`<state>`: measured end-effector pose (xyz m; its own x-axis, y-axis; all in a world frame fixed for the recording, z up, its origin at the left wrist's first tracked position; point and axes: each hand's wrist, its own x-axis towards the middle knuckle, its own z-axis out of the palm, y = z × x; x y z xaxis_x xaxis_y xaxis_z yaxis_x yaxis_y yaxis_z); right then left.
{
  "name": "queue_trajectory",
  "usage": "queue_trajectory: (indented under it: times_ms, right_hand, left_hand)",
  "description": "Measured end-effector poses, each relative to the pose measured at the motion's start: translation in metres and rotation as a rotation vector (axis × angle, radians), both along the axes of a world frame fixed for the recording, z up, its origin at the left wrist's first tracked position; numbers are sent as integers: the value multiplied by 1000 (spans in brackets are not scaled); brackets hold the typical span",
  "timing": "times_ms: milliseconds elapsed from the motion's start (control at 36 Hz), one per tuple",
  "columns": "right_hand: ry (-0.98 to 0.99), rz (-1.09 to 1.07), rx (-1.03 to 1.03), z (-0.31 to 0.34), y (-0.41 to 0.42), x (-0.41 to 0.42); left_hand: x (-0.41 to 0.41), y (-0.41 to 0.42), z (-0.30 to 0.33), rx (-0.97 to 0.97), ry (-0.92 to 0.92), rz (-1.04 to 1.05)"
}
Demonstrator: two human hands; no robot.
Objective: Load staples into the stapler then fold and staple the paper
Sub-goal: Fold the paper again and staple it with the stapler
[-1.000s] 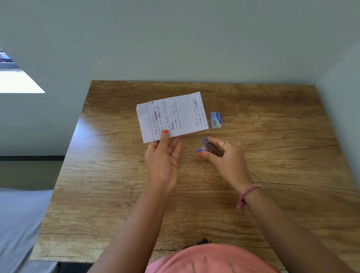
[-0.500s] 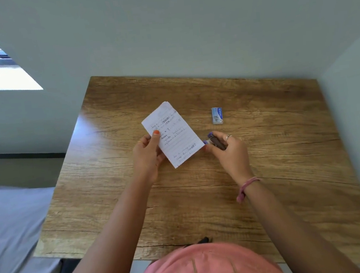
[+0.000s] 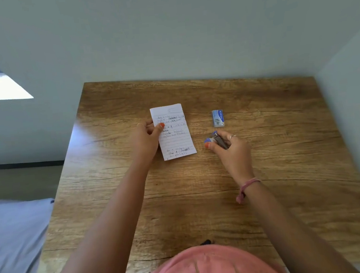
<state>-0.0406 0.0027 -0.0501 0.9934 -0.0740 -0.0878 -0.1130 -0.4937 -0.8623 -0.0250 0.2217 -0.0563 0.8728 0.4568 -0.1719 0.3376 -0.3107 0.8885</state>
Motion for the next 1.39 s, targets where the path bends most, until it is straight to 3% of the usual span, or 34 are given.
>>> queue_trajectory:
  times_ms: [361,694,972,1389]
  right_hand:
    - [-40,-108,13,2,-4,2]
    - [-102,-268,-133,16,-43,50]
    - [-37,-278,-257,7,-46,66]
    - [-16,-289,-224,2,-44,78]
  left_hand:
    - [7,-11,-7,279,16,-51]
    - [3,-23,0,284,-41,-36]
    - [-2,-25,-3,300,-58,-51]
    - [1,-41,-8,235,22,-117]
